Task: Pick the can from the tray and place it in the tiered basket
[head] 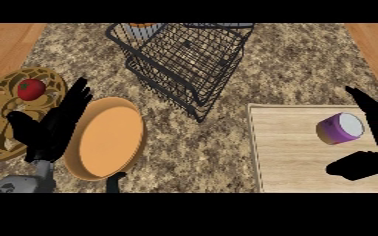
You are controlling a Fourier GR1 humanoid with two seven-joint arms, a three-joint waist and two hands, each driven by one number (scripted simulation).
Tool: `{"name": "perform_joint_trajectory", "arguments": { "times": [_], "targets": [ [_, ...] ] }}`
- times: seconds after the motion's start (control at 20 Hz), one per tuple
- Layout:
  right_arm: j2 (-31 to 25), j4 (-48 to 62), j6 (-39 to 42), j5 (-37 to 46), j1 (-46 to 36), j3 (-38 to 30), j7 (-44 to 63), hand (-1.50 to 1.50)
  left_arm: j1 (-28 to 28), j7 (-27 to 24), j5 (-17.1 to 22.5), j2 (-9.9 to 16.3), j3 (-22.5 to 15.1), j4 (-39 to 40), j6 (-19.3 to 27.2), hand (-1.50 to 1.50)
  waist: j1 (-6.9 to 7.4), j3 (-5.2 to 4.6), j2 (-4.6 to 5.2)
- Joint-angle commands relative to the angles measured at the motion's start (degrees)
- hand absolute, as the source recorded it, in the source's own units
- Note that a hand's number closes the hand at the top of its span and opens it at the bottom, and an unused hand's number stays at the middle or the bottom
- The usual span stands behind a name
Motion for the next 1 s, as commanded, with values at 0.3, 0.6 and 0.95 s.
{"name": "perform_joint_trajectory", "arguments": {
  "times": [0.3,0.6,0.95],
  "targets": [
    [8.76,16.55,-0.16,8.81,-3.83,-0.93,-4.33,-1.50,1.87,3.25,-0.31,1.11,3.83,-3.84,-4.44,0.00,0.24,0.07,0.00],
    [9.54,23.89,-4.55,15.89,-2.53,-3.70,-14.18,-1.50,-1.74,2.74,-4.95,-5.04,2.69,-0.12,-0.95,0.00,-0.25,0.07,0.02],
    [12.58,28.08,-7.03,23.48,-1.62,-4.95,-17.29,-1.50,-1.24,1.94,-3.45,-3.09,8.00,1.24,-7.32,0.00,-0.25,0.06,0.03]
  ]
}}
